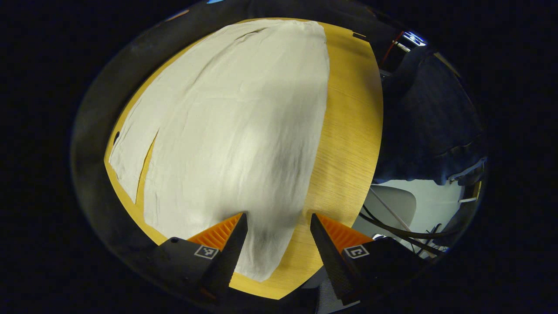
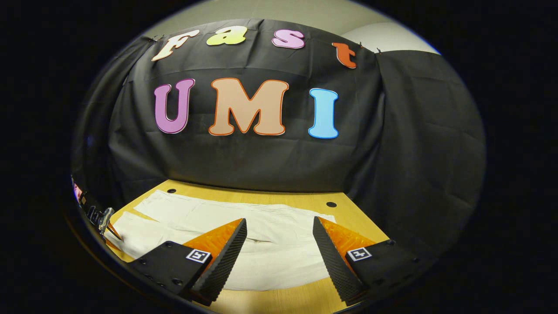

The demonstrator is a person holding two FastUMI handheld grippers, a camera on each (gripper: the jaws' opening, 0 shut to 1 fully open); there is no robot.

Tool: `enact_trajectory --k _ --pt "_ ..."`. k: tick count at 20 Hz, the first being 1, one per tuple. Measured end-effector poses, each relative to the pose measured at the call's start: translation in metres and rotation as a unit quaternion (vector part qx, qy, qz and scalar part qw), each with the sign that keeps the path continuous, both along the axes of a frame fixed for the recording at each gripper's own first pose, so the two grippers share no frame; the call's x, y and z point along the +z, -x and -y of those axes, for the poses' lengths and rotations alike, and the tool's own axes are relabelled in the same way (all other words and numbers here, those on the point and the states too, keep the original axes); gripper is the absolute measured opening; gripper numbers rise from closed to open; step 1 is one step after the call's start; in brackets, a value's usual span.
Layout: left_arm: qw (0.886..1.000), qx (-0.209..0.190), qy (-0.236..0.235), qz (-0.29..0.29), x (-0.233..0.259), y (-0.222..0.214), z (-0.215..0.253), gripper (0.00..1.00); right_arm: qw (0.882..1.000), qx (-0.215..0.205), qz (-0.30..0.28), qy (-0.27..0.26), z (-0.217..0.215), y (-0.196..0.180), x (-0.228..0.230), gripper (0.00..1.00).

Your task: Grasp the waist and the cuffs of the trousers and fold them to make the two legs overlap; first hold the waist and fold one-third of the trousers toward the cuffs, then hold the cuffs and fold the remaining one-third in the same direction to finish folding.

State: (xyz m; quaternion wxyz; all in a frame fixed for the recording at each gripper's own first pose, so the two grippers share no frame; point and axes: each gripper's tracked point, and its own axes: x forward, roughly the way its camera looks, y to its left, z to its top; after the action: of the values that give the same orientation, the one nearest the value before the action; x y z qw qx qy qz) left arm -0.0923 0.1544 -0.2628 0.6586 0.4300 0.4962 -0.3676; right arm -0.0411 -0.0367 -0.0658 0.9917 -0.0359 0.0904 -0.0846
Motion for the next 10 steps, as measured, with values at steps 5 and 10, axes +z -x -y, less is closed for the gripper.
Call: enact_trajectory --k 5,10 --pt "1.0 0.002 -0.01 -0.016 -0.006 0.001 0.001 0.86 1.0 0.01 -0.006 0.011 -0.002 -0.008 -0.003 0.98" --pt "0.999 -0.015 -0.022 -0.025 -0.008 0.001 0.001 0.86 1.0 0.025 -0.016 0.008 -0.008 -0.015 -0.011 0.98"
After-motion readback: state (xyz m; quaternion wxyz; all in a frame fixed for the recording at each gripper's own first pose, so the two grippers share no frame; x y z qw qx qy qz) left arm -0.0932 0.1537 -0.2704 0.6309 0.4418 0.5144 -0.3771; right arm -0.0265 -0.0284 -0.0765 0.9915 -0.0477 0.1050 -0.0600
